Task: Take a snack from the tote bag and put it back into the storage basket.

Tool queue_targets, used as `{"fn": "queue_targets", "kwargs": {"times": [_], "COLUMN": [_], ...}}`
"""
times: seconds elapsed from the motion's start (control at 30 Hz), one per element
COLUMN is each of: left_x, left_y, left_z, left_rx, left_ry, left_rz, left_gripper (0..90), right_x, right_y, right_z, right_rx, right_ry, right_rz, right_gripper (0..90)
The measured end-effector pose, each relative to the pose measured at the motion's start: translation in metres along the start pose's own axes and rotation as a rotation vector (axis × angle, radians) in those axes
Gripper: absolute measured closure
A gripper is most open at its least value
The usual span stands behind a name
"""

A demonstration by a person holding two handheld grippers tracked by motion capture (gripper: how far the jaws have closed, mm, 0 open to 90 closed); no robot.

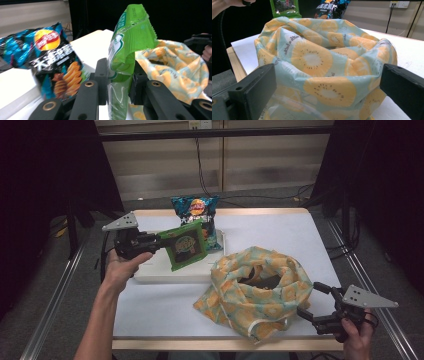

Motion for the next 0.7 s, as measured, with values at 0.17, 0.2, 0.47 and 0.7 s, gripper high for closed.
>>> {"fn": "queue_targets", "kwargs": {"times": [0.17,0.2,0.47,0.7], "left_x": [0.006,0.007,0.017,0.027], "left_y": [-0.016,-0.019,-0.038,-0.053], "left_z": [0.012,0.014,0.025,0.028], "left_rx": [-0.04,-0.053,-0.102,-0.122], "left_ry": [-0.008,-0.011,-0.037,-0.076], "left_rz": [0.023,0.026,0.033,0.043], "left_gripper": [73.1,73.0,73.1,73.1], "right_x": [0.001,0.001,0.002,0.001], "right_y": [0.0,0.0,0.001,0.0], "right_z": [0.0,0.0,0.0,-0.001], "right_rx": [0.001,0.0,-0.002,0.001], "right_ry": [-0.005,-0.005,-0.013,-0.01], "right_rz": [0.0,-0.004,-0.003,-0.005], "right_gripper": [0.2,0.2,0.2,0.2]}}
Point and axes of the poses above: each handheld gripper's, and its own axes: z roughly backward along the jaws, x roughly out of its underside, y roughly to its right, the point moved 4 cm from there along -z, roughly forward along the jaws, and after that the axes turned 11 degrees about x, right-handed, at the moved point
